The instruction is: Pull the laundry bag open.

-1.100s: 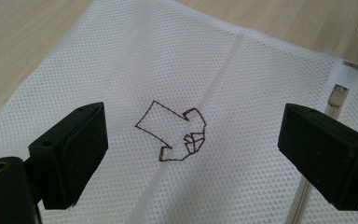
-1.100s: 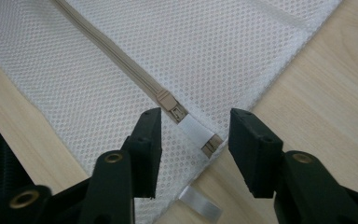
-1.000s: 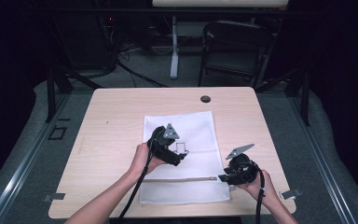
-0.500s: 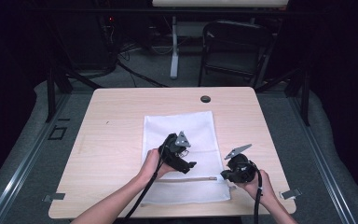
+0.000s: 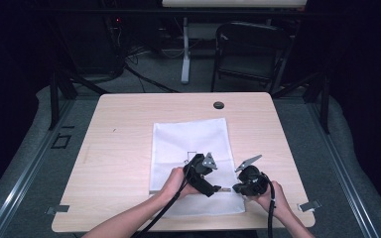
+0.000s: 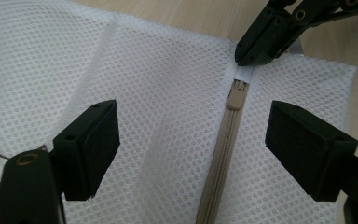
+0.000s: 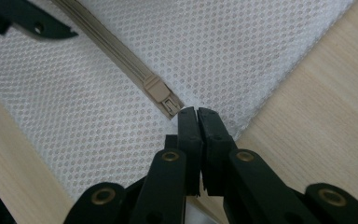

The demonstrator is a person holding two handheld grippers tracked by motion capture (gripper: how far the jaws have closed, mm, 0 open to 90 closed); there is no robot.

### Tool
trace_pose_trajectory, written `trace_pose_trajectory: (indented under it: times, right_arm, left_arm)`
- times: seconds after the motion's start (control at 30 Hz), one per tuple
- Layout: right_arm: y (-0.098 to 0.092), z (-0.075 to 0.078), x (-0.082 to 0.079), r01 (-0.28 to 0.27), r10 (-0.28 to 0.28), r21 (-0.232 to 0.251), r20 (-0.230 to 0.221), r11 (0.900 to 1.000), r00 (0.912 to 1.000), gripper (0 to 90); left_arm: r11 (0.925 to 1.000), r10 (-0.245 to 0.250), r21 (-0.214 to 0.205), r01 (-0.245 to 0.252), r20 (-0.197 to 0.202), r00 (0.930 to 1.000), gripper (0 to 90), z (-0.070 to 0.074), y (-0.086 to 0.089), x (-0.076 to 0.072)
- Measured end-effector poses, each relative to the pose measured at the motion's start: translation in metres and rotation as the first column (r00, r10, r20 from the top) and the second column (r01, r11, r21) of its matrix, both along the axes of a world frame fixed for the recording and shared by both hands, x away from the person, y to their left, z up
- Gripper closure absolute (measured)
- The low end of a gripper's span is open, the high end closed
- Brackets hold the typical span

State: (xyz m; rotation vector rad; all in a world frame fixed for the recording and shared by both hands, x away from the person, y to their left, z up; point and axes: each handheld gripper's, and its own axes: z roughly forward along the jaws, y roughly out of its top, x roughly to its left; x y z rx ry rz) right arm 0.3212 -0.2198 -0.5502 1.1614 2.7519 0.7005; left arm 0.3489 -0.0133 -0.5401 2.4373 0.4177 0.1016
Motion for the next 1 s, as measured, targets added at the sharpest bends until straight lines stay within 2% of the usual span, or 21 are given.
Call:
trace_pose_trajectory:
  times: [0.2,0.27,0.3,0.33,0.43,0.5,0.63,0.8,0.83,1.0]
  right_arm:
    - [-0.001,-0.003,0.001,0.0,0.0,0.007,-0.009,1.0,1.0,88.6]
    - [-0.001,-0.003,0.001,-0.001,0.001,0.009,-0.011,1.0,0.9999,88.5]
    - [-0.001,-0.005,0.001,0.01,-0.01,0.029,-0.008,0.9995,0.9999,88.5]
    - [-0.002,-0.003,0.002,-0.004,0.004,0.018,-0.018,0.9998,0.9998,88.5]
    - [-0.002,-0.004,0.001,0.006,-0.005,0.021,-0.019,0.9998,0.9998,88.5]
    - [-0.002,-0.004,0.001,-0.004,0.004,0.019,-0.015,0.9998,0.9999,88.5]
    - [-0.002,-0.004,0.001,0.0,0.0,0.019,-0.015,0.9998,0.9999,88.4]
    - [-0.002,-0.004,0.001,-0.002,0.002,0.02,-0.014,0.9998,0.9999,88.4]
    - [-0.002,-0.003,0.001,-0.005,0.005,0.004,-0.011,1.0,0.9999,88.4]
    - [-0.001,-0.004,0.001,0.0,0.0,0.008,-0.011,1.0,0.9999,88.5]
  left_arm:
    - [1.0,-0.002,-0.002,0.002,-0.024,0.9997,17.4,-0.008,-0.005,0.001]
    - [0.9999,-0.017,0.002,0.017,-0.03,0.9994,19.7,-0.01,-0.008,0.0]
    - [0.9998,-0.021,0.003,0.021,-0.028,0.9994,21.5,-0.011,-0.009,0.0]
    - [0.9997,-0.026,0.005,0.026,-0.022,0.9994,22.8,-0.012,-0.011,-0.001]
    - [0.9989,-0.046,0.007,0.046,-0.021,0.9987,31.1,-0.015,-0.015,-0.004]
    - [0.9981,-0.062,0.002,0.062,-0.036,0.9974,35.3,-0.017,-0.018,-0.005]
    - [0.9969,-0.079,0.006,0.079,-0.028,0.9965,42.5,-0.019,-0.023,-0.007]
    - [0.9948,-0.102,-0.001,0.102,-0.035,0.9942,56.9,-0.022,-0.027,-0.009]
    - [0.9941,-0.108,-0.005,0.108,-0.042,0.9933,58.8,-0.023,-0.028,-0.009]
    - [0.9935,-0.113,0.01,0.114,-0.021,0.9933,66.0,-0.024,-0.031,-0.011]
